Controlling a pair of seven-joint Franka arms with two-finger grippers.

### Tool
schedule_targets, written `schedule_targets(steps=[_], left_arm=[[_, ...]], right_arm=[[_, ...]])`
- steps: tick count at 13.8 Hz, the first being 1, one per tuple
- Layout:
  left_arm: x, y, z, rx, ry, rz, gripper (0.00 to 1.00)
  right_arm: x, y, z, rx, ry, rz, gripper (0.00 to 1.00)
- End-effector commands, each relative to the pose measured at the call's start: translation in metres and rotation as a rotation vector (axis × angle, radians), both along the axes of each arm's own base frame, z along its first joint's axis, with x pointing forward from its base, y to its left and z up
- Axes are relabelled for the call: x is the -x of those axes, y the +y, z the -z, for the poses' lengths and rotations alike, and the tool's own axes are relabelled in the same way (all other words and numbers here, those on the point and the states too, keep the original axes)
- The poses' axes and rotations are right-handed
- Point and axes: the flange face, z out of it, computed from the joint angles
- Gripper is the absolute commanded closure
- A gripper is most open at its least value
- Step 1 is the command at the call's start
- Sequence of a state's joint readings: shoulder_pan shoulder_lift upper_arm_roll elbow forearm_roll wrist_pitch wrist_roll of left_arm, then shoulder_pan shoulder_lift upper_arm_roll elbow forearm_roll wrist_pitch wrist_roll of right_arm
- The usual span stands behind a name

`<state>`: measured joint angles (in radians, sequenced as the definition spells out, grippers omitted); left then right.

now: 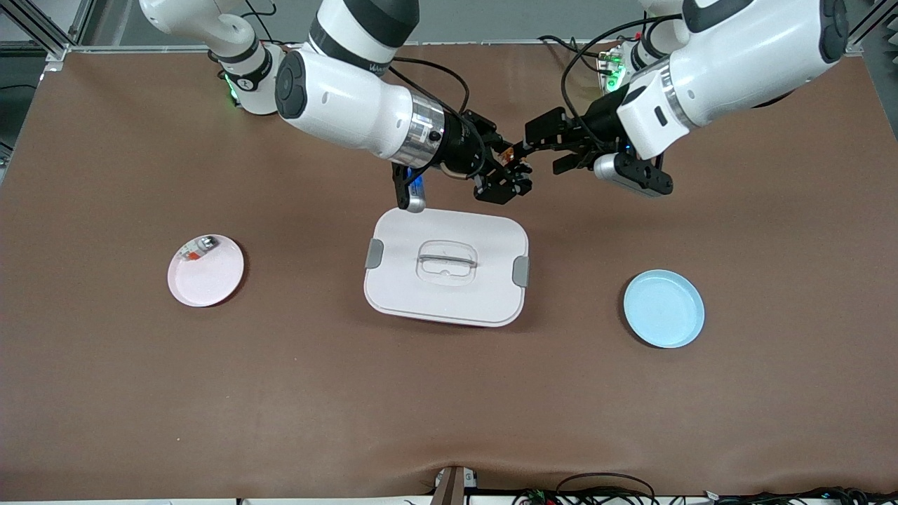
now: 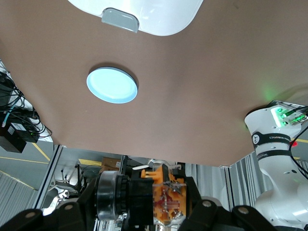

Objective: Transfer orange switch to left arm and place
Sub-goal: 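Hold the switch with the right gripper while the left gripper grasps it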

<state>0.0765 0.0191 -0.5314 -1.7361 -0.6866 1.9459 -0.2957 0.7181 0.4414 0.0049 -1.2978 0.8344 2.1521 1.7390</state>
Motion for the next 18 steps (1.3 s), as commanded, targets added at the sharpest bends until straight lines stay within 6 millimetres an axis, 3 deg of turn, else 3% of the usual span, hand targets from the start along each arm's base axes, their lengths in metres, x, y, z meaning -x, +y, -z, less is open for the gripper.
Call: schedule_targets(steps=[1,8,11,13,16,18], left_arm=[[0.007,-0.005,0.002,0.024,-0.006,-0.026,0.18],[0.008,-0.016,0.018,0.064,0.022,-0.048,0.32],[0.005,-0.016,0.025,0.065,0.037,-0.049,0.45],[0.005,-0.017,0.026,0.065,0.040,-0.047,0.61],[0.005,-0.018,0.026,0.066,0.042,-0.048,1.00],[0.004,-0.016,0.024,0.065,0.038,-0.049,1.00]], right_arm=[[-0.002,0.004,-0.005,-0.018,0.009,0.011,0.93],[-0.003,0.005,-0.001,-0.015,0.013,0.011,0.93],[-0.003,0.005,-0.001,-0.015,0.013,0.011,0.93],[-0.003,0.005,-0.001,-0.015,0.012,0.010,0.93],[-0.003,0.005,-0.002,-0.016,0.012,0.011,0.92],[-0.003,0.005,-0.001,-0.015,0.013,0.011,0.92]])
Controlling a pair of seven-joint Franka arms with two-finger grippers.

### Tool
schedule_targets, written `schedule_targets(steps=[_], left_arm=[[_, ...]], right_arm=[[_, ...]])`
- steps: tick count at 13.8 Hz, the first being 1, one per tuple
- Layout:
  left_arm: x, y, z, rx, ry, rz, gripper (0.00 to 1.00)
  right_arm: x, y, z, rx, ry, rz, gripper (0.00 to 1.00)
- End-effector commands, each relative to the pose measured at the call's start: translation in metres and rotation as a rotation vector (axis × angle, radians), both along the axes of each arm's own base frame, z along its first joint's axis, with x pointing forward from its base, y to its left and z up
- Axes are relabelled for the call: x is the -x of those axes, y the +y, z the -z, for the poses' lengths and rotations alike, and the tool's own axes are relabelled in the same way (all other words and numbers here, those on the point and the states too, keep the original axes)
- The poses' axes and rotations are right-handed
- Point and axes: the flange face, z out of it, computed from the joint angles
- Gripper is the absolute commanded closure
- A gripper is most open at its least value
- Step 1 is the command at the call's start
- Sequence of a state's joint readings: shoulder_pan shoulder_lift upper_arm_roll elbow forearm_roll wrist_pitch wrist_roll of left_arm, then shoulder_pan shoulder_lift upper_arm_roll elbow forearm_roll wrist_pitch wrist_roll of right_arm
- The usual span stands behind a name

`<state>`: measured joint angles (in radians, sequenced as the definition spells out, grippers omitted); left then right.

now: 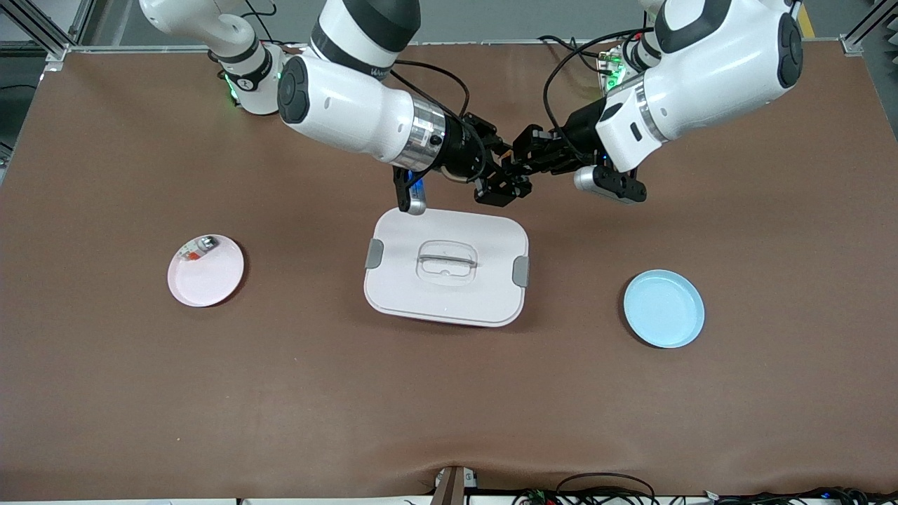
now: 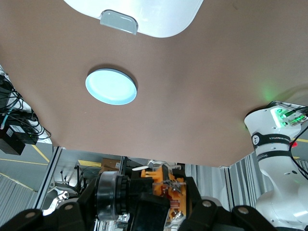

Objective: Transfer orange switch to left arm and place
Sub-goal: 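Hold the switch with the right gripper while the left gripper grasps it, then open the right gripper while the left gripper carries the switch away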

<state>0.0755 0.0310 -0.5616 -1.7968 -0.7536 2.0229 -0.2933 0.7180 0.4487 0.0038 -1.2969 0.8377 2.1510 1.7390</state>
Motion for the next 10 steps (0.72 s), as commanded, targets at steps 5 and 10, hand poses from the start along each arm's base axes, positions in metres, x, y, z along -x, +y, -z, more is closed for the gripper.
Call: schedule_targets(steps=[5,10], left_arm=[[-0.003,0.010,-0.010,-0.048,-0.046,-0.010,1.00],[-0.022,0.057,-0.022,-0.205,-0.094,0.001,1.00]], right_arm=[[-0.002,0.004,-0.006,-0.018,0.005,0.010,0.86],[-0.001,0.004,-0.007,-0.019,0.007,0.012,0.00]])
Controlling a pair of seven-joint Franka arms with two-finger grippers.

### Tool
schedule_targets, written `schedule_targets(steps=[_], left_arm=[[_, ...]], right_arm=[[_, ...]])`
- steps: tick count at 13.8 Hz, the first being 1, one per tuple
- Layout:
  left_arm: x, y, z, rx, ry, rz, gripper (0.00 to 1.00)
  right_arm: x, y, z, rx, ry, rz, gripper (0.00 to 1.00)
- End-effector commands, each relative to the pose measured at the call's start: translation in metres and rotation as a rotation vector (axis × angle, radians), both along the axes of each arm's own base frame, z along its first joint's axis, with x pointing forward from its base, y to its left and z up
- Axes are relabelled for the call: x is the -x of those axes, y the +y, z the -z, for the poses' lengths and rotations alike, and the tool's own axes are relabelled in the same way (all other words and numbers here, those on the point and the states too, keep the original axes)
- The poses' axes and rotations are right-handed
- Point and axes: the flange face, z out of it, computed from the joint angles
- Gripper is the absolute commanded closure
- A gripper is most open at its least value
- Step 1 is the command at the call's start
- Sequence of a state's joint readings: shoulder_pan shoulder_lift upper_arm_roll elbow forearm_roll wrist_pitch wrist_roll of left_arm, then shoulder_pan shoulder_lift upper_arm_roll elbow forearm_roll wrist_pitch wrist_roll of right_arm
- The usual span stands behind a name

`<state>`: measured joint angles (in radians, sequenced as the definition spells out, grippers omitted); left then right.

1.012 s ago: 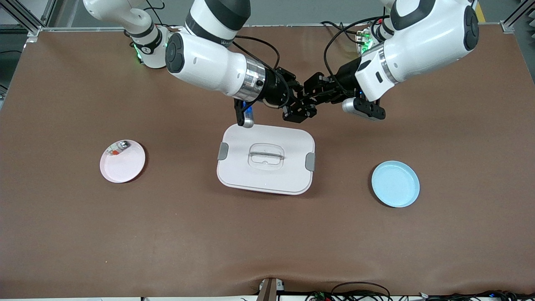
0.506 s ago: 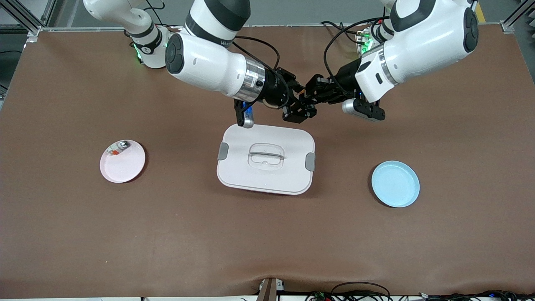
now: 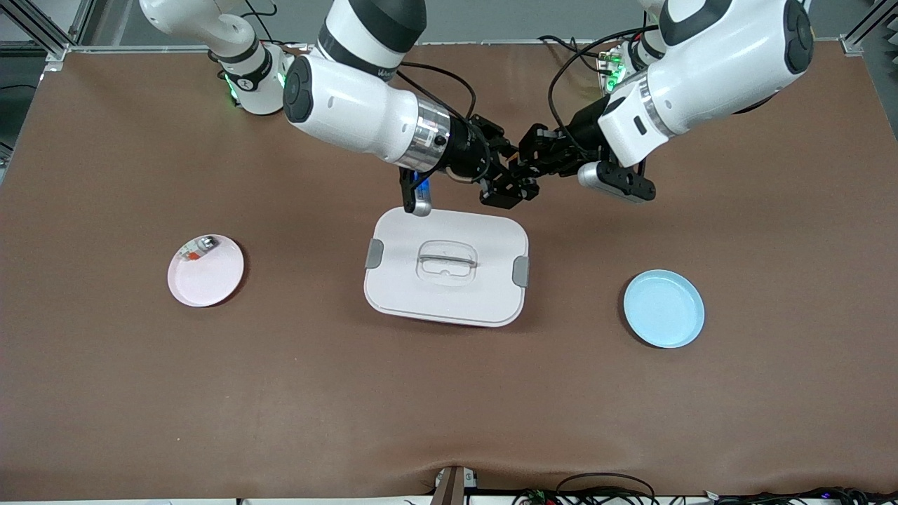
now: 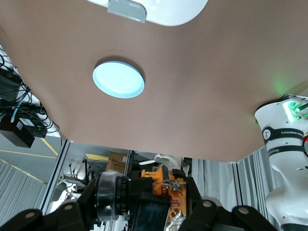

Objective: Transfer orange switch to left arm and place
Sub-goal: 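Open the right gripper while the left gripper carries the switch away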

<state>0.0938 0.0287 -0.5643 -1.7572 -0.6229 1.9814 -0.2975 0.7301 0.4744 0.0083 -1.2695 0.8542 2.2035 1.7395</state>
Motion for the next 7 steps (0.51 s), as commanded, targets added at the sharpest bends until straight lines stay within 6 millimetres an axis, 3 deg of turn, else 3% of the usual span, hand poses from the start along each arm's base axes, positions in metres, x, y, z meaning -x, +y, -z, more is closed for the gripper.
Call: schedule_targets(steps=[1,5,7], left_arm=[[-0.021,0.057,-0.013,-0.129,-0.039,-0.036,1.00],[-0.027,0.087,-0.021,-0.245,-0.044,-0.017,1.00],[-0.031,0.102,-0.019,-0.317,-0.042,-0.009,1.00]], right_arm=[[0.000,-0.007,-0.007,0.015,0.027,-0.014,0.00],[-0.006,-0.016,-0.010,0.011,0.025,-0.006,0.00],[-0.006,-0.026,-0.023,0.012,0.011,-0.011,0.00]])
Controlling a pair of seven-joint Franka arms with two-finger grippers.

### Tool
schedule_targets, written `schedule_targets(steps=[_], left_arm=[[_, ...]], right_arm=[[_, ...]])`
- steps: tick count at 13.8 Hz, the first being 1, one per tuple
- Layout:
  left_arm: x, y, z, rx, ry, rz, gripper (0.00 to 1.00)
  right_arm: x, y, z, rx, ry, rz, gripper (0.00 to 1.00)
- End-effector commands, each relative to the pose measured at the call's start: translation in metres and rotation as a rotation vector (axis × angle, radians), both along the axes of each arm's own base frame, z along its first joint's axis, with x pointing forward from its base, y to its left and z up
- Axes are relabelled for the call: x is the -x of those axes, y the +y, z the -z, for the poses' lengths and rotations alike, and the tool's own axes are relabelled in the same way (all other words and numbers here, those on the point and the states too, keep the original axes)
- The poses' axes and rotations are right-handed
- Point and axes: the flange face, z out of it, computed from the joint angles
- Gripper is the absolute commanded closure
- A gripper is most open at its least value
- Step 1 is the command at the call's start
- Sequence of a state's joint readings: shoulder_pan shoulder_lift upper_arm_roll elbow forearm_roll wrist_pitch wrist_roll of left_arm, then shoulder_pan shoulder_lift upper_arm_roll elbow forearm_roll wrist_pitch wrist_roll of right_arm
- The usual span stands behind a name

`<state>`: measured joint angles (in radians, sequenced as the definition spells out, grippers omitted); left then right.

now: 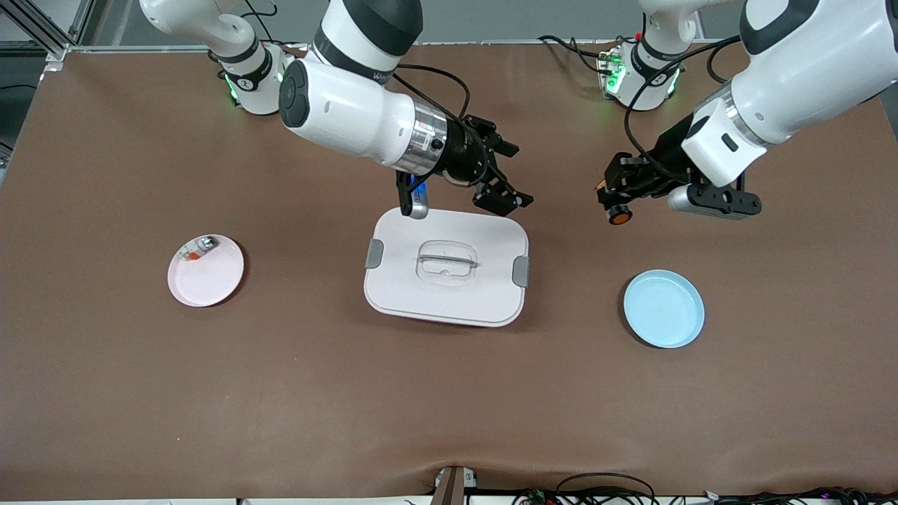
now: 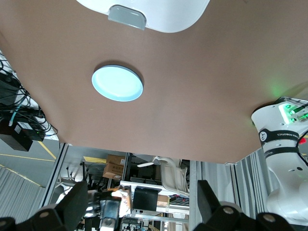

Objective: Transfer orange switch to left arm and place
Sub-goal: 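Open the right gripper while the left gripper carries the switch away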

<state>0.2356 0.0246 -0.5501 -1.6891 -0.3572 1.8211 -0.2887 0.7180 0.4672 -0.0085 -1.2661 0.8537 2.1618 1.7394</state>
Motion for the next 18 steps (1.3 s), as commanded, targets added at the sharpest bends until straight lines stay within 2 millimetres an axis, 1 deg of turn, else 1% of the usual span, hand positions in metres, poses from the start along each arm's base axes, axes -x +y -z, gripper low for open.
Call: schedule_targets(steps=[1,2,4,5,7,8,9,10,12,14,15,16,17,18], left_arm=[[-0.002,0.013,-0.005,-0.091,-0.008,0.016,1.00],[-0.003,0.016,-0.002,-0.118,-0.011,0.020,1.00],[-0.010,0.033,0.014,-0.193,0.001,0.043,1.00],[-0.011,0.038,0.022,-0.226,0.005,0.093,1.00],[-0.025,0.064,0.041,-0.263,0.010,0.171,1.00],[-0.030,0.070,0.051,-0.265,0.011,0.221,1.00],[-0.036,0.080,0.061,-0.286,0.006,0.286,1.00],[-0.042,0.092,0.072,-0.307,0.004,0.345,1.00],[-0.050,0.099,0.094,-0.321,-0.007,0.471,1.00],[-0.056,0.106,0.119,-0.349,-0.009,0.574,1.00],[-0.059,0.112,0.131,-0.353,-0.015,0.618,1.00],[-0.061,0.119,0.146,-0.349,-0.033,0.661,1.00],[-0.062,0.128,0.160,-0.341,-0.060,0.705,1.00],[-0.064,0.139,0.176,-0.334,-0.093,0.757,1.00]], right_arm=[[0.007,-0.021,-0.033,0.010,-0.001,-0.037,0.00],[0.011,-0.029,-0.040,0.031,0.004,-0.080,0.00],[0.012,-0.065,-0.060,0.071,-0.016,-0.185,0.00],[0.013,-0.084,-0.067,0.090,-0.022,-0.246,0.00],[0.010,-0.127,-0.077,0.119,-0.051,-0.333,0.00],[0.013,-0.148,-0.081,0.128,-0.080,-0.379,0.00],[0.015,-0.169,-0.081,0.135,-0.116,-0.423,0.00],[0.019,-0.185,-0.080,0.140,-0.152,-0.459,0.00],[0.021,-0.220,-0.069,0.168,-0.222,-0.540,0.00],[0.023,-0.248,-0.062,0.226,-0.266,-0.650,0.00],[0.022,-0.261,-0.060,0.256,-0.281,-0.700,0.00],[0.017,-0.281,-0.059,0.253,-0.288,-0.716,0.00],[0.015,-0.296,-0.057,0.243,-0.295,-0.746,0.00],[0.008,-0.322,-0.056,0.234,-0.312,-0.766,0.00]])
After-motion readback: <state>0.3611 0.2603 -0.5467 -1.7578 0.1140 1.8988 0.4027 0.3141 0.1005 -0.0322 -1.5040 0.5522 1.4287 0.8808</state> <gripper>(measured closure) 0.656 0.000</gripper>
